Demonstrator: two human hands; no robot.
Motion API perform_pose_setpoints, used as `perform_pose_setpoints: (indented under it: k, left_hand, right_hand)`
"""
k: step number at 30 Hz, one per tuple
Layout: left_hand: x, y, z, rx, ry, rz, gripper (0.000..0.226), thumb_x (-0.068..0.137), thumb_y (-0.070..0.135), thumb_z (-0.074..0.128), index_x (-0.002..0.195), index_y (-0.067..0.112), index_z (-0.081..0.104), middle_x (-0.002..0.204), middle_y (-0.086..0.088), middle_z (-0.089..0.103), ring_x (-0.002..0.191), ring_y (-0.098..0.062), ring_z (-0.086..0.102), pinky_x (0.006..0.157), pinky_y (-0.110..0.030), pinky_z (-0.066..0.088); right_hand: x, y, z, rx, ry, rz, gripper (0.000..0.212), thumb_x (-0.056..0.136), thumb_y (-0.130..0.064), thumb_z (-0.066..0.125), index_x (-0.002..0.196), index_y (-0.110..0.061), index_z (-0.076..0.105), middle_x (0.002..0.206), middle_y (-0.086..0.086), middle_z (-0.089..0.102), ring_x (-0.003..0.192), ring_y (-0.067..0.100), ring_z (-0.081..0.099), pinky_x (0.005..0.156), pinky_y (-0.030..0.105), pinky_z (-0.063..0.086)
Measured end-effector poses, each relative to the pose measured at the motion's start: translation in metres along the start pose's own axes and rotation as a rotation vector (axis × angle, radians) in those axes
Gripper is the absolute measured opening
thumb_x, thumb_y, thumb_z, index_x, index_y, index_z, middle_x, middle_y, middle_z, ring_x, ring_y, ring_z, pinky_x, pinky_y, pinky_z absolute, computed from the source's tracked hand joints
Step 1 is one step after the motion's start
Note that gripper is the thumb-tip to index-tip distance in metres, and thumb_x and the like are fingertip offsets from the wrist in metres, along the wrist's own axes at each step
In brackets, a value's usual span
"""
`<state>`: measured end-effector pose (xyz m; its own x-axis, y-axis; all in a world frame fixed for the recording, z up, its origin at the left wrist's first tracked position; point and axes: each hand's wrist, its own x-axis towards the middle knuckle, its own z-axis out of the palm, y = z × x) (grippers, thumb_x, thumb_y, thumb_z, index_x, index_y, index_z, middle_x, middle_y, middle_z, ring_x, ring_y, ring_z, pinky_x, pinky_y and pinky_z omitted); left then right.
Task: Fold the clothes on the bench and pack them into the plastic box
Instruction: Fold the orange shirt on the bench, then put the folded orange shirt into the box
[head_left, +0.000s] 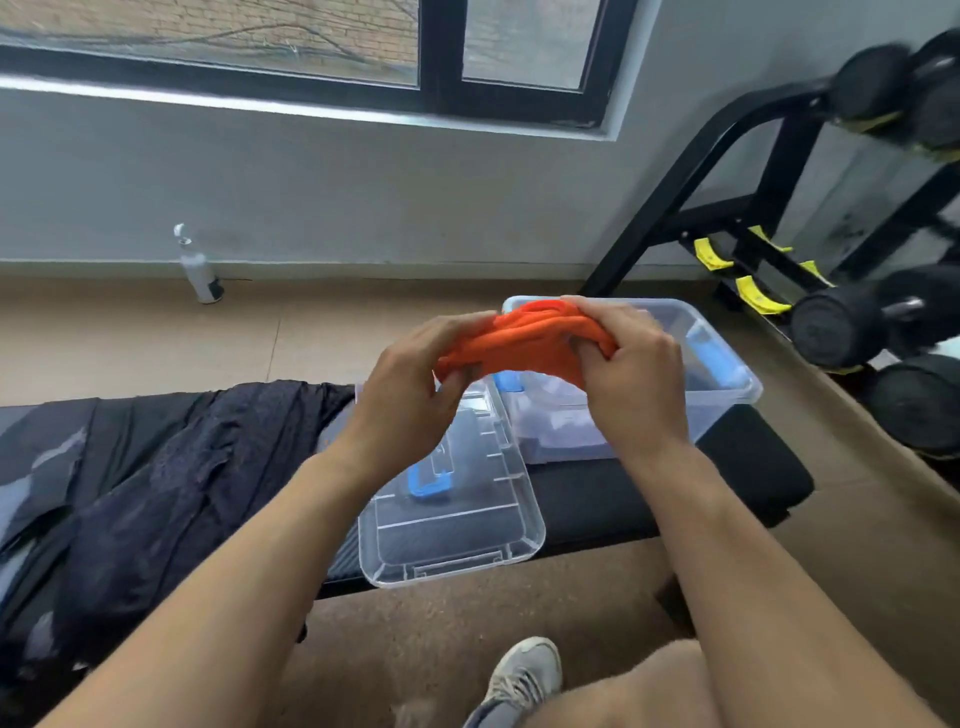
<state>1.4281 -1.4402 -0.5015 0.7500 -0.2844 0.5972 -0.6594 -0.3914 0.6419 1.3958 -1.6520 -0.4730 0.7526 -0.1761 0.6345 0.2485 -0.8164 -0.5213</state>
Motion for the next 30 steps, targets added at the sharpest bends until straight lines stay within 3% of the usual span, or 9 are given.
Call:
perform_pose_setpoints:
  k: [4, 7, 11, 14, 17, 20, 22, 25, 30]
  left_hand:
    - [0.004, -0.011, 0.027, -0.01, -0.055, -0.038, 0.048, 0.093, 0.013, 0.072, 0.138, 0.024, 0.06, 0.128, 0.008, 0.069, 0.113, -0.015, 0.067, 0.098, -0.037, 0.053]
    - [0.003, -0.014, 0.041, 0.017, -0.148, -0.085, 0.055, 0.095, 0.022, 0.07, 0.147, 0.027, 0.052, 0.141, 0.005, 0.061, 0.126, -0.018, 0.058, 0.106, -0.034, 0.045]
    - [0.004, -0.018, 0.051, 0.024, -0.237, -0.095, 0.057, 0.099, 0.026, 0.064, 0.153, 0.028, 0.044, 0.156, 0.009, 0.046, 0.142, -0.013, 0.044, 0.118, -0.035, 0.036]
    - [0.006, -0.02, 0.051, 0.023, -0.266, -0.116, 0.059, 0.1, 0.031, 0.061, 0.155, 0.031, 0.04, 0.159, 0.012, 0.041, 0.145, -0.011, 0.039, 0.119, -0.035, 0.034]
    - [0.008, -0.02, 0.048, 0.007, -0.247, -0.11, 0.057, 0.101, 0.03, 0.061, 0.154, 0.029, 0.041, 0.158, 0.013, 0.042, 0.144, -0.007, 0.039, 0.119, -0.027, 0.031]
    - [0.006, -0.022, 0.045, 0.013, -0.224, -0.131, 0.058, 0.1, 0.031, 0.062, 0.154, 0.029, 0.041, 0.155, 0.013, 0.045, 0.141, -0.004, 0.04, 0.115, -0.019, 0.029]
    - [0.003, -0.025, 0.043, 0.035, -0.234, -0.139, 0.058, 0.1, 0.034, 0.061, 0.153, 0.032, 0.039, 0.155, 0.013, 0.045, 0.14, -0.005, 0.041, 0.114, -0.022, 0.032]
    - [-0.001, -0.028, 0.04, 0.062, -0.251, -0.151, 0.059, 0.099, 0.038, 0.061, 0.154, 0.035, 0.037, 0.156, 0.015, 0.044, 0.141, -0.005, 0.041, 0.111, -0.021, 0.031]
    - [-0.002, -0.032, 0.037, 0.082, -0.274, -0.181, 0.061, 0.099, 0.039, 0.061, 0.155, 0.034, 0.036, 0.155, 0.014, 0.044, 0.141, -0.006, 0.04, 0.108, -0.018, 0.028]
  right_hand:
    - [0.007, 0.032, -0.019, -0.094, 0.034, 0.064, 0.031, 0.101, -0.026, 0.053, 0.127, -0.028, 0.07, 0.116, -0.003, 0.073, 0.11, 0.018, 0.064, 0.095, 0.044, 0.053]
    - [0.021, 0.04, -0.035, -0.192, 0.059, 0.053, 0.031, 0.1, -0.026, 0.052, 0.126, -0.029, 0.07, 0.114, -0.003, 0.073, 0.106, 0.019, 0.064, 0.091, 0.04, 0.053]
    - [0.061, 0.056, -0.046, -0.37, -0.344, 0.126, 0.027, 0.099, -0.036, 0.053, 0.12, -0.04, 0.069, 0.114, -0.007, 0.073, 0.105, 0.021, 0.066, 0.089, 0.045, 0.055]
    - [0.092, 0.066, -0.049, -0.215, -0.666, 0.268, 0.017, 0.099, -0.033, 0.062, 0.111, -0.034, 0.074, 0.102, -0.008, 0.075, 0.097, 0.018, 0.07, 0.082, 0.036, 0.057]
    - [0.116, 0.078, -0.05, 0.022, -0.882, 0.399, 0.018, 0.099, -0.028, 0.063, 0.113, -0.025, 0.074, 0.102, -0.001, 0.079, 0.096, 0.022, 0.075, 0.079, 0.03, 0.062]
    - [0.131, 0.097, -0.043, 0.206, -1.05, 0.561, 0.026, 0.099, -0.022, 0.06, 0.123, -0.015, 0.071, 0.113, 0.007, 0.077, 0.101, 0.024, 0.074, 0.089, 0.038, 0.06]
    - [0.132, 0.115, -0.029, 0.203, -1.151, 0.661, 0.03, 0.098, -0.021, 0.061, 0.126, -0.012, 0.068, 0.119, 0.011, 0.074, 0.109, 0.028, 0.071, 0.097, 0.045, 0.056]
    - [0.121, 0.134, -0.001, -0.058, -1.25, 0.682, 0.032, 0.099, -0.027, 0.062, 0.129, -0.016, 0.067, 0.113, 0.007, 0.076, 0.105, 0.025, 0.073, 0.097, 0.045, 0.057]
    - [0.111, 0.137, 0.021, -0.502, -1.152, 0.37, 0.036, 0.093, -0.036, 0.07, 0.126, -0.024, 0.07, 0.118, -0.004, 0.071, 0.107, 0.017, 0.066, 0.092, 0.031, 0.051]
